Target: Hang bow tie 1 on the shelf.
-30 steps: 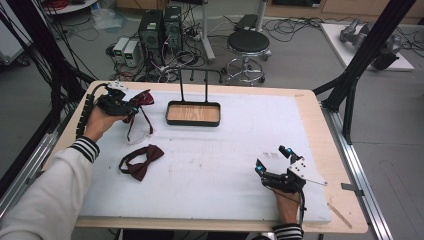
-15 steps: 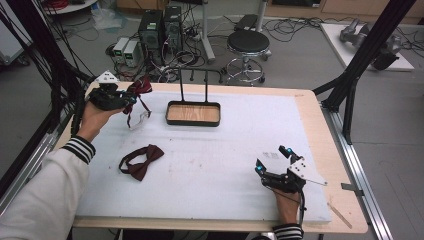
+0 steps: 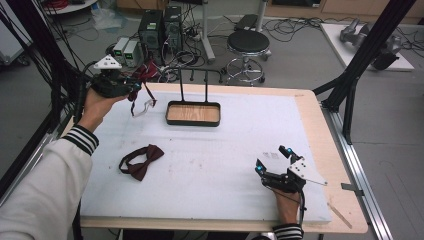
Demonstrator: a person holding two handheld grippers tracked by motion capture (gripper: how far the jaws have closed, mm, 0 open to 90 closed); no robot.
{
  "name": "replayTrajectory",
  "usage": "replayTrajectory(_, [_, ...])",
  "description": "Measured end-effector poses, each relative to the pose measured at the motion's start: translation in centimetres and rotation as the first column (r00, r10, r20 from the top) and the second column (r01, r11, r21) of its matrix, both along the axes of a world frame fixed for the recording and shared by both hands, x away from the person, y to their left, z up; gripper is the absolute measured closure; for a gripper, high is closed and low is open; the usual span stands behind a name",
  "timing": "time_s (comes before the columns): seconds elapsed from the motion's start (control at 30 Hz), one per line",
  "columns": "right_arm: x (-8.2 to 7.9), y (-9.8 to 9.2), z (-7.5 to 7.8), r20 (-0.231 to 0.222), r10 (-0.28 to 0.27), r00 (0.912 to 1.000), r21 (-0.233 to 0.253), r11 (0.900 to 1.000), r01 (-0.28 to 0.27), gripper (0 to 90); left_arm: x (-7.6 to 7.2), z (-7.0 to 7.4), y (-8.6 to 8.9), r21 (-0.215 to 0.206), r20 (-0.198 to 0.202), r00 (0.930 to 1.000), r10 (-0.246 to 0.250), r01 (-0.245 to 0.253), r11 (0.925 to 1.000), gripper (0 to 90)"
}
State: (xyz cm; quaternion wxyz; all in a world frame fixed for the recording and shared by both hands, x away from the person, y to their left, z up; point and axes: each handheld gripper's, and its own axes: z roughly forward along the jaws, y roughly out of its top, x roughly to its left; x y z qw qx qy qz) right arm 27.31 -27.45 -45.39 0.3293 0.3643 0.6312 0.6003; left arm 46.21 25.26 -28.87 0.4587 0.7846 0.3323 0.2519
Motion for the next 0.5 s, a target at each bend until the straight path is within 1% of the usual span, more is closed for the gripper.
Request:
replayTrajectory(0.23, [0.0, 0.0, 0.0, 0.000, 0.001, 1.0000, 0.000, 1.000, -0.001, 4.1, 0.5, 1.0, -1.2, 0.005, 0.009, 0.9998, -0.016, 0.016, 0.9999, 74.8])
replayTrajectory(0.5, [0.0, 0.0, 0.0, 0.001, 0.003, 1.0000, 0.001, 1.000, -0.003, 4.0, 1.1, 1.3, -2.2, 0.002, 0.021, 0.9994, -0.026, 0.026, 0.9997, 74.8])
